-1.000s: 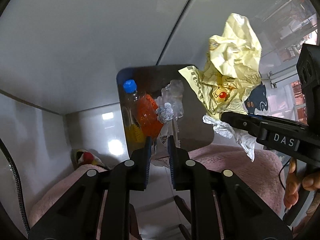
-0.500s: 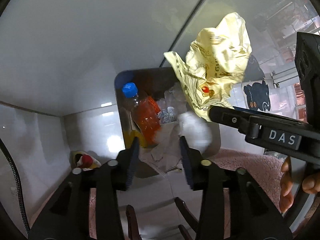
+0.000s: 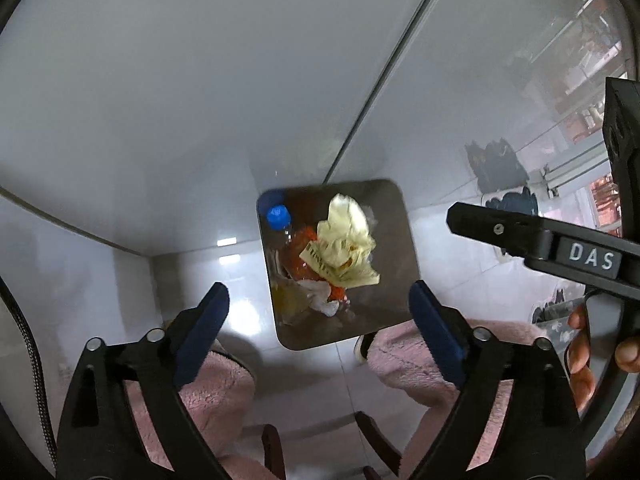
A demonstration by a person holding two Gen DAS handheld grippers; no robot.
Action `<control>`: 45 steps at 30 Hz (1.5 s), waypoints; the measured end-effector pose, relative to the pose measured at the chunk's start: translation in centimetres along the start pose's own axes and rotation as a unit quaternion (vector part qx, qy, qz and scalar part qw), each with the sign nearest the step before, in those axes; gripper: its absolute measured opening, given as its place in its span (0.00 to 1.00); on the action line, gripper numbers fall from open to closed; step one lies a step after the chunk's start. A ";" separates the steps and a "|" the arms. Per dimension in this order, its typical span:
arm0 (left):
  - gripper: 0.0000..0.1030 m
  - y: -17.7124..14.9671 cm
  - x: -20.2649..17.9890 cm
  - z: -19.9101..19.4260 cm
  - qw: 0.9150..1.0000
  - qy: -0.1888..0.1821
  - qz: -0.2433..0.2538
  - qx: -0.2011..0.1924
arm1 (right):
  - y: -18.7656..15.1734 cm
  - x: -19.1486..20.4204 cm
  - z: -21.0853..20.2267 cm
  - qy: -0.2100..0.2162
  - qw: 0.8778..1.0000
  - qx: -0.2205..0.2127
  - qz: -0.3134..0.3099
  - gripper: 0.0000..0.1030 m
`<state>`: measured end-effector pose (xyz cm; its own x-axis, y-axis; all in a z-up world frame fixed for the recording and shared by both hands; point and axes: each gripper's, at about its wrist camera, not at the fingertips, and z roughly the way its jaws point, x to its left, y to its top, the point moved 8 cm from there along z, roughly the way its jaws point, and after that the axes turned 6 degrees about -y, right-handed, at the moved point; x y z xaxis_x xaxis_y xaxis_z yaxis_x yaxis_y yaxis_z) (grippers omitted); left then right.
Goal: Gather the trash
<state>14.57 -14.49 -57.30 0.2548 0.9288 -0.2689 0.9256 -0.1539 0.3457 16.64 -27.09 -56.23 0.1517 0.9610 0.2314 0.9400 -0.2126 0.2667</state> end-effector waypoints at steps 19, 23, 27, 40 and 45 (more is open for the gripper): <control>0.92 2.4 -2.5 -26.1 0.971 0.055 0.028 -0.231 | 0.2 4.2 -26.4 -0.043 0.962 -0.265 -0.055 0.97; 0.92 2.5 -4.3 -31.4 0.956 0.069 0.043 -0.282 | -0.4 4.7 -32.3 -0.051 0.942 -0.326 -0.059 0.97; 0.92 2.1 -5.7 -36.6 0.939 0.094 0.049 -0.326 | -1.1 5.5 -37.3 -0.060 0.923 -0.374 -0.067 0.97; 0.92 -0.1 -8.0 -46.3 0.897 0.137 0.055 -0.416 | -4.5 7.3 -45.3 -0.072 0.886 -0.453 -0.071 0.97; 0.92 -1.0 -8.4 -48.5 0.881 0.152 0.056 -0.443 | -5.5 7.6 -46.7 -0.068 0.879 -0.467 -0.072 0.97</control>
<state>-2.06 -5.84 -11.82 0.1193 0.9927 0.0193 0.2821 -0.0525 0.9579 -1.61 -26.86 -12.29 0.1460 0.9887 0.0347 0.3008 -0.0778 0.9505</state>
